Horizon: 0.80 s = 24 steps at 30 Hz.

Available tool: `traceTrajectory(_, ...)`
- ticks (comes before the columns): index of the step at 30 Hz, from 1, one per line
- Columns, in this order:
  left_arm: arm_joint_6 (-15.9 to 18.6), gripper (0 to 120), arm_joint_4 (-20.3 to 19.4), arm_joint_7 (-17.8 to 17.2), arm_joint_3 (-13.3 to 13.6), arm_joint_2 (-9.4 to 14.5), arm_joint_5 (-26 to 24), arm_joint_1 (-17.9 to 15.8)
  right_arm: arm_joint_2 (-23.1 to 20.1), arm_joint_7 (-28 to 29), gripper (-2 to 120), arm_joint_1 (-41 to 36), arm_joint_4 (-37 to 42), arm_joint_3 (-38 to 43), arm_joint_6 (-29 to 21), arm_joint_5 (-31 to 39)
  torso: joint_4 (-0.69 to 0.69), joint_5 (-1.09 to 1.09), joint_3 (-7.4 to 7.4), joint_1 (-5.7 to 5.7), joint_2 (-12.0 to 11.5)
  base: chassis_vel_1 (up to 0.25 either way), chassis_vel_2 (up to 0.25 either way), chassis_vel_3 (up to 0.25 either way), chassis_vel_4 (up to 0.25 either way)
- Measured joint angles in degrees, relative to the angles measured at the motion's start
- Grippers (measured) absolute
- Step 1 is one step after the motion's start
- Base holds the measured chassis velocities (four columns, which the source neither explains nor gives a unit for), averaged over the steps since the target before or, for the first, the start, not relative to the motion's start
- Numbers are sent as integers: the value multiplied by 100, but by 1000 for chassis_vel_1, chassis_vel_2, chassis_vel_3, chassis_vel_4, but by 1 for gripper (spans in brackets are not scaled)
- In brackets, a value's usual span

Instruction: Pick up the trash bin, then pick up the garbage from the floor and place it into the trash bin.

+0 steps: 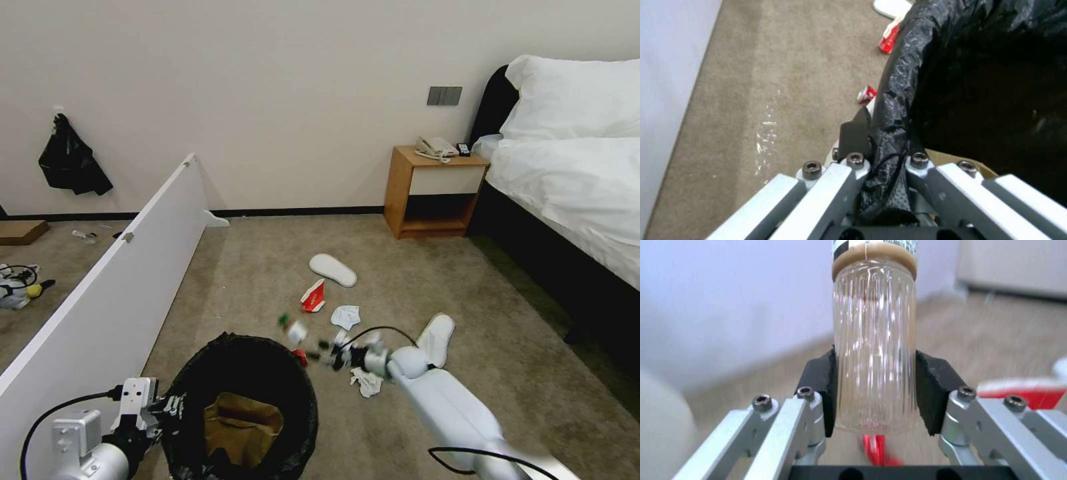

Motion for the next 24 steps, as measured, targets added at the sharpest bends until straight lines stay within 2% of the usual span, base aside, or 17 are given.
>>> traceTrajectory(1, 0, 3, 0, 0, 0, 0, 0, 0, 0, 0, 35, 0, 0, 0, 0, 0, 0, 0, 0, 0, 0, 0, 0, 0, 0)
traceTrajectory(2, 7, 3, 53, -8, 51, 112, -71, -63, -156, 30, 35, -343, 735, 320, -10, 341, -2, -1, 0, 0, 0, 0, 0, 0, 0)
traceTrajectory(3, 7, 3, 53, -8, 51, 112, -71, -63, -156, 30, 35, -343, 735, 320, -10, 341, -2, -1, 0, 0, 0, 0, 0, 0, 0)
traceTrajectory(5, 21, 3, 122, -9, 107, 254, -183, -138, -417, 82, 35, -778, 1627, 572, -12, 823, -2, -1, 0, 0, 0, 0, 0, 0, 0)
traceTrajectory(8, 24, 3, 162, -16, 139, 312, -220, -178, -608, 91, 35, -979, 2035, 627, -18, 1162, -2, 0, 0, 0, 0, 0, 0, 0, 0)
traceTrajectory(10, 26, 3, 236, -23, 213, 407, -271, -248, -1110, -9, 35, -1235, 2782, 514, 38, 1966, -6, -3, 0, 0, 0, 0, 0, 0, 0)
traceTrajectory(11, 26, 3, 236, -23, 213, 407, -271, -248, -1110, -9, 35, -1235, 2782, 514, 38, 1966, -6, -3, 0, 0, 0, 0, 0, 0, 0)
traceTrajectory(12, 26, 3, 255, -21, 241, 438, -294, -267, -1243, -213, 35, -1205, 2986, 354, 175, 2262, -6, -2, 0, 0, 0, 0, 0, 0, 0)
traceTrajectory(13, 26, 3, 255, -21, 241, 438, -294, -267, -1243, -213, 35, -1205, 2986, 354, 175, 2262, -6, -2, 0, 0, 0, 0, 0, 0, 0)
traceTrajectory(16, 36, 3, 268, -22, 256, 472, -308, -271, -1330, -526, 35, -662, 3362, -341, 352, 2771, 3, -3, 0, 0, 0, 0, 0, 0, 0)
traceTrajectory(24, 39, 3, 248, -18, 236, 476, -299, -214, -1234, -710, 35, 206, 3486, -1599, 345, 3002, 1, -3, 0, 0, 0, 0, 0, 0, 0)
